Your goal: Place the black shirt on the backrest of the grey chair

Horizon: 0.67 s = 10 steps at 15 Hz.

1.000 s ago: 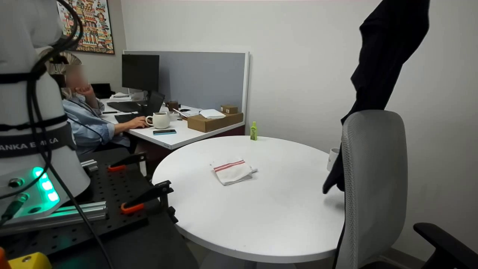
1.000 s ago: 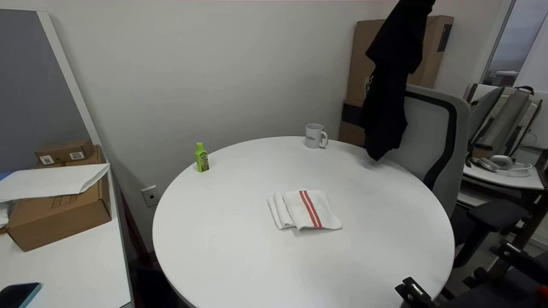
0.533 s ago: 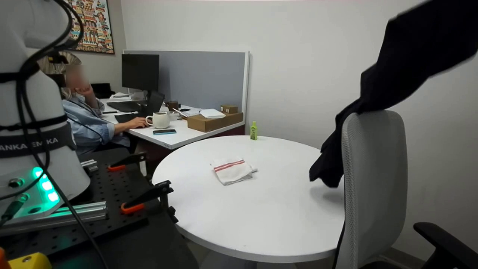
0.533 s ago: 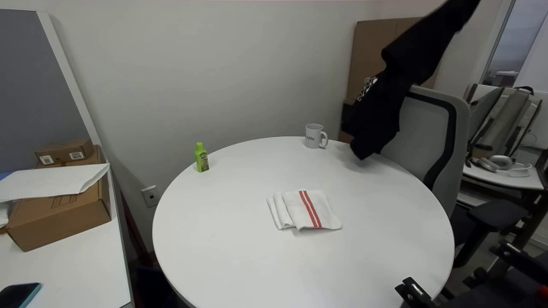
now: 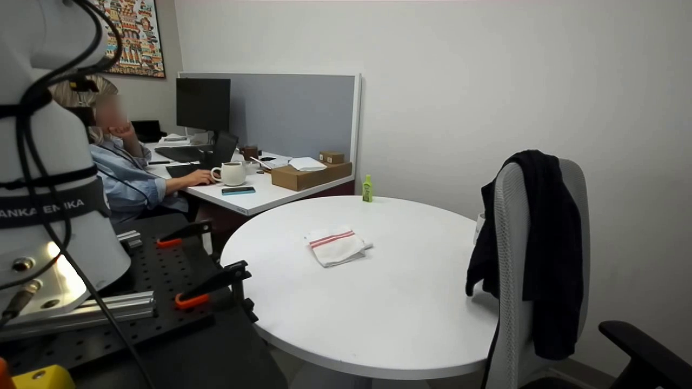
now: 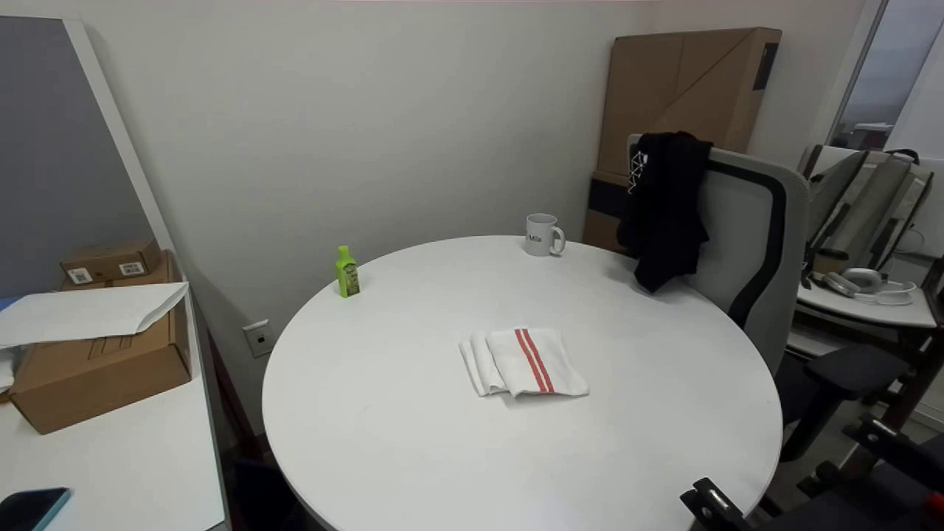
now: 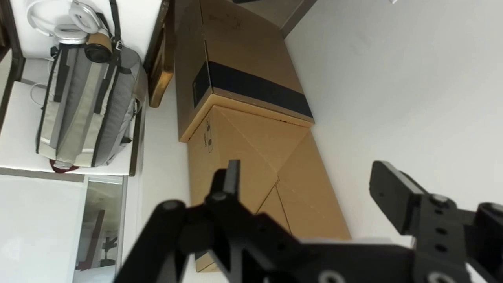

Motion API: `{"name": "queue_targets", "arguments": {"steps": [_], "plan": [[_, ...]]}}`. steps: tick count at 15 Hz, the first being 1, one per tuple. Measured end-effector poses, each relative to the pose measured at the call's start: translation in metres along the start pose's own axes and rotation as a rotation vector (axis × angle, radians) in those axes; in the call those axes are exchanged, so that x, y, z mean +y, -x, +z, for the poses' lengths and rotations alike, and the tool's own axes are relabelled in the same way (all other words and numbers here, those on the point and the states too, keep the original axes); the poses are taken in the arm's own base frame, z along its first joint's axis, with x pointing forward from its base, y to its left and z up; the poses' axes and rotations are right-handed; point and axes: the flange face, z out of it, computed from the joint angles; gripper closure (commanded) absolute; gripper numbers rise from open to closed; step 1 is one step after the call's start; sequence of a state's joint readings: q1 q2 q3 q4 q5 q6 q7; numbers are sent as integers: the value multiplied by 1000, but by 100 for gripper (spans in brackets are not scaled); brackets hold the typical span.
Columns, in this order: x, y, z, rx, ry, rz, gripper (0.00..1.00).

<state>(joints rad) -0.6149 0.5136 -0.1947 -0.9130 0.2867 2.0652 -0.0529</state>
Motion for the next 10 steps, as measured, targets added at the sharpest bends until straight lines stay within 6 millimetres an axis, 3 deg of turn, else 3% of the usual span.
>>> {"name": "queue_targets", "arguments": {"steps": [2,5,7,10], "plan": [[-28,-1,-9,9,-45,-43,0],[-94,7,-19,12,-135,-127,0],[-146,22,-18,-1,-196,-177,0],[-217,61,-6,-43,-275,-242,0]]}}
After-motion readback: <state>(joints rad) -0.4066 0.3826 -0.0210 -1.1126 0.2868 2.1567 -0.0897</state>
